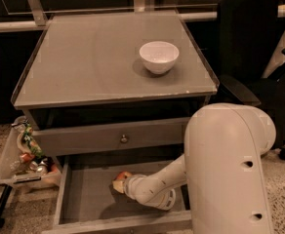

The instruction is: Place apple into middle drawer

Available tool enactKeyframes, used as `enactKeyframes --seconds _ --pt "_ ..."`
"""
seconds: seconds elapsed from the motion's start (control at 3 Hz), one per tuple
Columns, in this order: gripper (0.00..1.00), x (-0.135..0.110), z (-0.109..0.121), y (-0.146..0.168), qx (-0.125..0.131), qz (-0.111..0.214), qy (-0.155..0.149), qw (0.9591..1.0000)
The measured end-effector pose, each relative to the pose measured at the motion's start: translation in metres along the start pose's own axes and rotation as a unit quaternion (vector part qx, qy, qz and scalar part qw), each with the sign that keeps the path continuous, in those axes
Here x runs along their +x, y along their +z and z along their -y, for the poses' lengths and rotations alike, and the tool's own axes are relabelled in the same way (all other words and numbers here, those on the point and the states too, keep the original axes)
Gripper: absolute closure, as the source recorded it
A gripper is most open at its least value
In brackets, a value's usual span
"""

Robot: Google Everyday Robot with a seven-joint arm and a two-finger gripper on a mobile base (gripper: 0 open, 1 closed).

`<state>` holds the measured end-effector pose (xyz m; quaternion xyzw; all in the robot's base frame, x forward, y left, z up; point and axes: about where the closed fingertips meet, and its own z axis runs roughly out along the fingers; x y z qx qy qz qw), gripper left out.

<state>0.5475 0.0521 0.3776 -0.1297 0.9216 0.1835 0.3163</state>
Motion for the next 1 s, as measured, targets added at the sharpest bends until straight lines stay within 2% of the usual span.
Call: enactKeyframes --seconds 0.33,0.67,1.0 --pt "0.12 0.0000 0.0000 0.0000 0.000 0.000 0.000 1.0000" --pt "0.00 0.0000 0.0000 0.0000 0.000 0.000 0.000 1.0000" --pt "0.00 0.0000 0.0000 0.0000 0.000 0.000 0.000 1.0000"
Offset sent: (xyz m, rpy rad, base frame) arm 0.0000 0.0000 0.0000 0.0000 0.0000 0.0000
